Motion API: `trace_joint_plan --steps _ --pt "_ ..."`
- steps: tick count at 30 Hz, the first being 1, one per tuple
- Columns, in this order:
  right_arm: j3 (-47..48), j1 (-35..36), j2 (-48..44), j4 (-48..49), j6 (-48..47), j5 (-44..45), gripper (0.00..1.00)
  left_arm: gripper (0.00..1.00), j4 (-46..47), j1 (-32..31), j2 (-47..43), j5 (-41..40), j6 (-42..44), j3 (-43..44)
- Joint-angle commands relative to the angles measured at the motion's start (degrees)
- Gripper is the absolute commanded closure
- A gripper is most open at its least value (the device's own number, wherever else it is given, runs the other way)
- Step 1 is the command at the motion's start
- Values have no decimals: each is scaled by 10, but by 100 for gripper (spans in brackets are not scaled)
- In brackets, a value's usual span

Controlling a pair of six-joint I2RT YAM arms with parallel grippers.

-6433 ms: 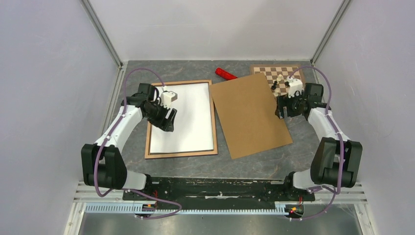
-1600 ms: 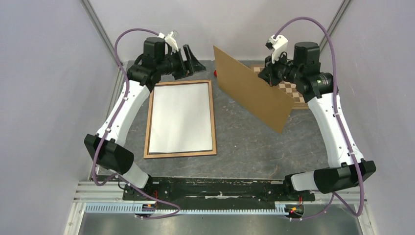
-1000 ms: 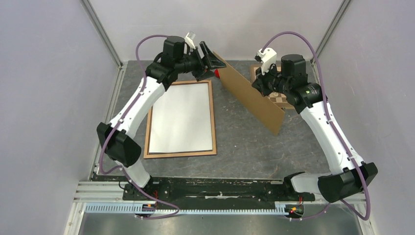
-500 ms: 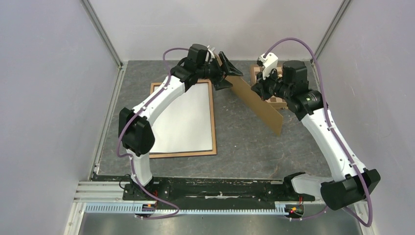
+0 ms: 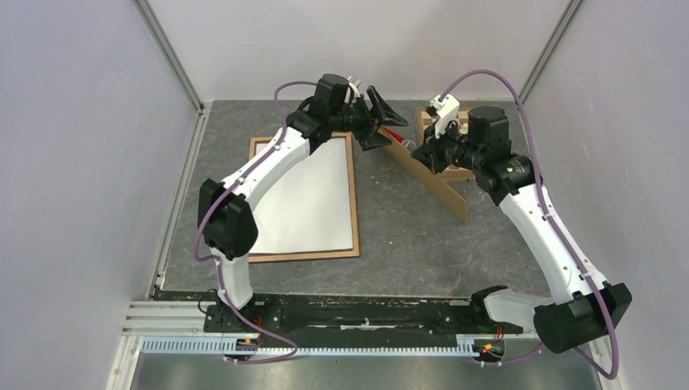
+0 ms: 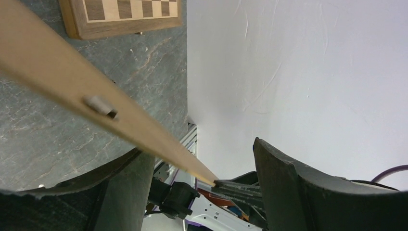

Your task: Put the photo into the frame

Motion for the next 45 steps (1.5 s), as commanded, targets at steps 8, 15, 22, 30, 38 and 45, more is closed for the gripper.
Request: trace_joint_plan --steps 8,15,22,30,38,45 --pt "-30 0 -33 76 49 -110 84 28 34 -8 -6 19 -20 -49" --pt "-34 0 -50 77 53 -122 48 42 55 -8 -30 32 -23 -111" --pt "-30 -7 -63 71 51 -121 44 56 64 -3 -74 38 -18 -168" --pt "-32 -17 -68 67 50 -125 44 81 70 25 -128 51 -8 -233" --pt "-33 -30 -66 65 41 -123 45 98 58 57 -178 67 34 -261" --pt "-36 -39 -69 60 25 -114 45 98 -43 79 -215 73 213 -215"
